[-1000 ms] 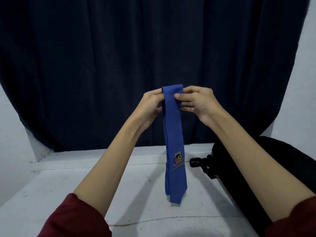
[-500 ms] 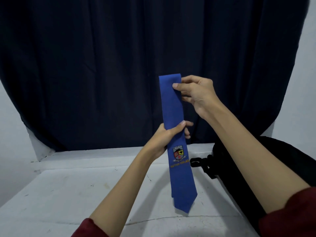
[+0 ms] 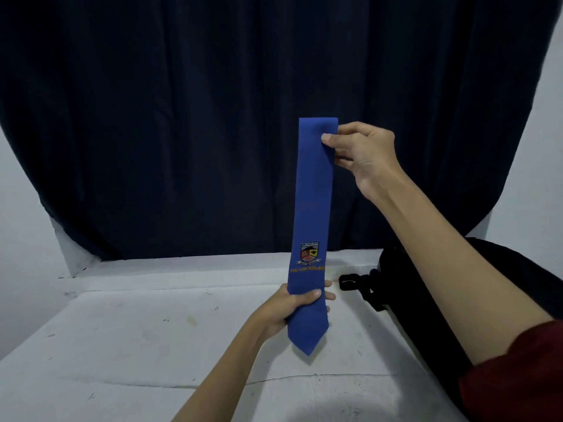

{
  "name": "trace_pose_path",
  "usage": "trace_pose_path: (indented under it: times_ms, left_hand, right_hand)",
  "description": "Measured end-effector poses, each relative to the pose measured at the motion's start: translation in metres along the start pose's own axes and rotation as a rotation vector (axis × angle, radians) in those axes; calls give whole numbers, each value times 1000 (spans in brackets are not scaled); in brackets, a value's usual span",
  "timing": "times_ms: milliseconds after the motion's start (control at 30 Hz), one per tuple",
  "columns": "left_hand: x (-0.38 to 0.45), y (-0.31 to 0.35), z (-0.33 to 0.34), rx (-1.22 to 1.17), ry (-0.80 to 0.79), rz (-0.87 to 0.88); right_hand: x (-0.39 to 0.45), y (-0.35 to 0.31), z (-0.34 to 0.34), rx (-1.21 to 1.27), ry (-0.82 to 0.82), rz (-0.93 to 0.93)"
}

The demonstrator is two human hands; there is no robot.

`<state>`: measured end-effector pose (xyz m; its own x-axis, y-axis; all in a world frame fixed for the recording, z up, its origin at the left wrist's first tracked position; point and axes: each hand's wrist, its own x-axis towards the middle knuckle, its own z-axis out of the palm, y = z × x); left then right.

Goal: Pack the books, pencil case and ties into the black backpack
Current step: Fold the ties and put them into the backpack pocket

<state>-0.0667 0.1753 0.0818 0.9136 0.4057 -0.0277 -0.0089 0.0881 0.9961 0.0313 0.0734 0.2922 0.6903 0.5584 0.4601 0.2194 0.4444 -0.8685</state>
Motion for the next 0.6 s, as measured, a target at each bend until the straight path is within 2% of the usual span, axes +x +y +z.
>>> trace_pose_path:
  times_ms: [200, 400, 600]
  left_hand:
    - [4, -11, -3, -15, 33, -24]
    - [8, -23, -8, 12, -5, -32]
    - [13, 21, -10, 171, 65, 96]
  right_hand:
    - [2, -1, 0, 67, -4, 17]
    - [3, -2, 3, 44, -13, 6]
    - [5, 4, 4, 35, -29, 12]
